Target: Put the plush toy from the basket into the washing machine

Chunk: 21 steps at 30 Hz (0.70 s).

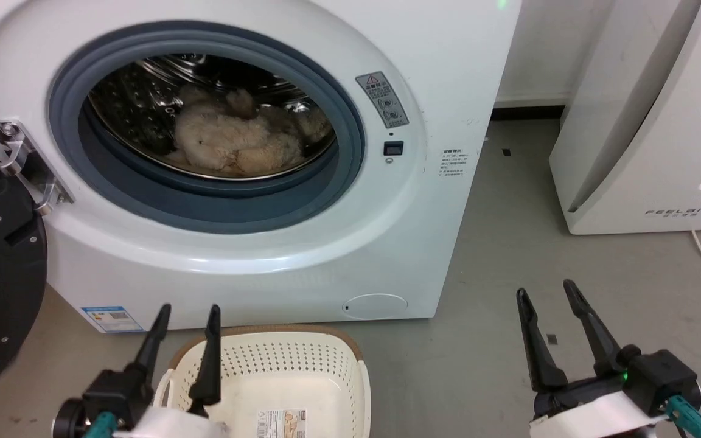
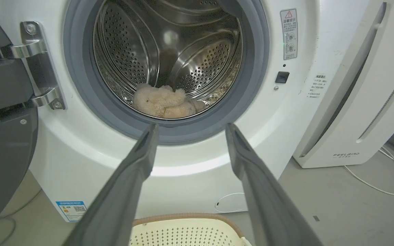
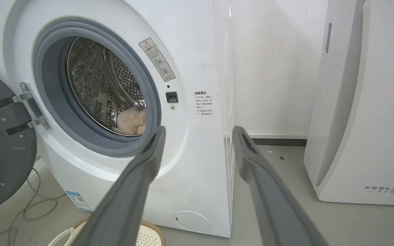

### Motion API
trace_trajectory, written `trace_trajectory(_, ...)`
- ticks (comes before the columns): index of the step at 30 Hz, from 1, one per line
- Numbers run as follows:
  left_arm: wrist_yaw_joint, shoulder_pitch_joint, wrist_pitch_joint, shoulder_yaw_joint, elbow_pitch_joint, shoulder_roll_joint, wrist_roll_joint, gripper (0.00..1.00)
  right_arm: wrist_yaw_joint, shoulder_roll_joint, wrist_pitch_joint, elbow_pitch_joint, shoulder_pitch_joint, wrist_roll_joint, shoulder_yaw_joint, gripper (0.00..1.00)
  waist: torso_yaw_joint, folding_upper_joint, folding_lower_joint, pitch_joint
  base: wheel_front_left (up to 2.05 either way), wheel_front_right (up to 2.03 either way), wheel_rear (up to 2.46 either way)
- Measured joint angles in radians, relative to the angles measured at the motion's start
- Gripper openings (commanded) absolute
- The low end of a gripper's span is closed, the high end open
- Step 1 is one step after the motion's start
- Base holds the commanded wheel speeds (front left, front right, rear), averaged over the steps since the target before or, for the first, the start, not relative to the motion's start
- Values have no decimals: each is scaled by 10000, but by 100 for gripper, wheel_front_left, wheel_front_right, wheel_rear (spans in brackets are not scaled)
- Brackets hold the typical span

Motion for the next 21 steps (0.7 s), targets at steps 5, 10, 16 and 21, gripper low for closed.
trace_trajectory(5,-12,394,0,278,-242,-380,326,100,0,0,0,13,176,94,-21,100,10,0,0,-132,0,0,0)
trace_trajectory(10,-169,503,0,449,-268,-591,640,100,0,0,0,38,236,144,-35,100,59,0,1,-180,0,0,0)
trace_trajectory(16,-343,537,0,629,-198,-756,895,100,0,0,0,81,236,144,-17,100,56,0,0,-183,0,0,0)
trace_trajectory(21,-453,538,8,717,-182,-882,957,0,0,0,4,96,234,144,-2,0,47,0,1,-179,0,0,0)
